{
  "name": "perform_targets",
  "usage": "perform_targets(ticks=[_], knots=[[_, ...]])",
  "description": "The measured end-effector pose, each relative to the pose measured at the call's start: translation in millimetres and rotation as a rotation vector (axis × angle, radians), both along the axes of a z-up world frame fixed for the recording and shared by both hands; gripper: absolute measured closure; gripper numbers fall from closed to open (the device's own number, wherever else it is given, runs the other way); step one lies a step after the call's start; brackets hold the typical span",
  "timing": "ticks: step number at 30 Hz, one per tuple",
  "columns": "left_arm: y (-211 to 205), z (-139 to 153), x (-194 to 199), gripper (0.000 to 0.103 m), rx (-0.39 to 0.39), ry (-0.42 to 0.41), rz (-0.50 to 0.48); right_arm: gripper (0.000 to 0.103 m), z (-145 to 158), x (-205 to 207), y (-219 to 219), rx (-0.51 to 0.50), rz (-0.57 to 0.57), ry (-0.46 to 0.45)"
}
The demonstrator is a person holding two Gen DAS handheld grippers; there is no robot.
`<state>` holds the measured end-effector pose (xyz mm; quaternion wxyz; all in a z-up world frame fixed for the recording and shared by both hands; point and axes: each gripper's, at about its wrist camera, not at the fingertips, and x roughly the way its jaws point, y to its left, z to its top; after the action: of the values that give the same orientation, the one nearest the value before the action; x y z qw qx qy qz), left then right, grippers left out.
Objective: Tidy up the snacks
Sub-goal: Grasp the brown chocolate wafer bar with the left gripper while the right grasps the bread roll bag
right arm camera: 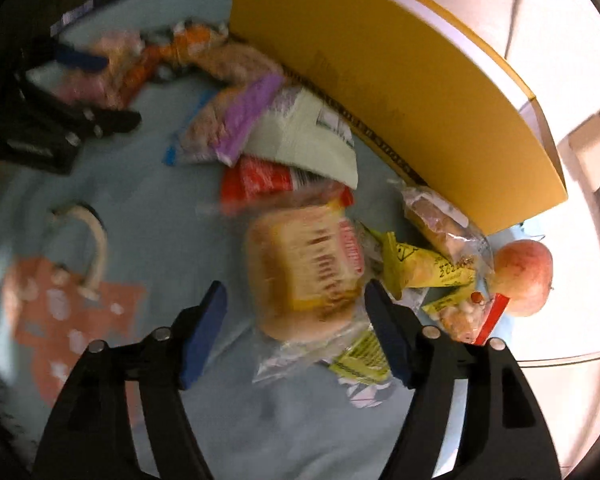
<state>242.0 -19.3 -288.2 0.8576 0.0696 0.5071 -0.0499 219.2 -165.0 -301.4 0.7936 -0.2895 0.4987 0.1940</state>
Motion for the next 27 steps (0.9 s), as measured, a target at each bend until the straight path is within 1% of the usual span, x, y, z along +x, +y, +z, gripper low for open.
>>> perform_targets(ticks=[1,2,3,4,6,7,11,12,15,17,18,19,20,21,22,23,24,25,26,27], knots=[[0,-1,-1,0.061,-0.015,0.015,-0.026,0.047,2,-1,-2,0.038,0.0,0.013],[0,1,-2,0.071,-0.024,0.004,-0.033,0.052,4,0,-6,0.086,-0.016,0.044],[5,3,-4,0.092,-0.066,0.006,-0.037,0.052,5,0,-8,0.106,-0.031,0.053],[7,3,-5,0.103,-0.098,0.019,-0.037,0.053,6,-1,-11,0.135,-0.039,0.069],[14,3,-11,0.103,-0.165,0.03,-0.032,0.053,9,-5,-17,0.187,-0.058,0.097],[16,4,-16,0.103,-0.187,0.023,-0.032,0.053,12,-7,-22,0.226,-0.077,0.107],[25,10,-36,0.103,-0.251,0.001,-0.032,0.053,24,-20,-40,0.342,-0.15,0.131],[26,11,-41,0.103,-0.265,0.001,-0.034,0.053,27,-24,-41,0.351,-0.158,0.133],[25,10,-40,0.103,-0.264,0.014,-0.023,0.053,31,-36,-45,0.366,-0.186,0.132],[20,12,-34,0.103,-0.246,-0.001,-0.02,0.053,31,-41,-50,0.379,-0.216,0.136],[18,13,-31,0.097,-0.235,-0.012,-0.013,0.053,32,-42,-51,0.382,-0.227,0.139],[14,14,-26,0.077,-0.222,-0.022,0.002,0.053,32,-42,-52,0.386,-0.238,0.142],[9,14,-20,0.06,-0.209,-0.028,0.023,0.053,33,-44,-53,0.394,-0.252,0.144],[5,13,-16,0.026,-0.177,-0.04,0.053,0.053,32,-40,-50,0.396,-0.255,0.146],[2,12,-12,0.022,-0.152,-0.052,0.076,0.053,34,-43,-49,0.397,-0.256,0.144],[-1,9,-8,0.022,-0.158,-0.042,0.079,0.053,36,-47,-49,0.395,-0.253,0.141],[-6,4,-4,0.023,-0.155,-0.012,0.076,0.053,37,-48,-47,0.391,-0.249,0.139],[-10,-2,-2,0.031,-0.142,0.018,0.066,0.053,39,-51,-47,0.388,-0.248,0.135],[-15,-6,-3,0.046,-0.124,0.032,0.048,0.053,40,-53,-48,0.386,-0.251,0.134],[-21,-10,-7,0.065,-0.094,0.033,0.008,0.053,40,-54,-48,0.385,-0.255,0.132]])
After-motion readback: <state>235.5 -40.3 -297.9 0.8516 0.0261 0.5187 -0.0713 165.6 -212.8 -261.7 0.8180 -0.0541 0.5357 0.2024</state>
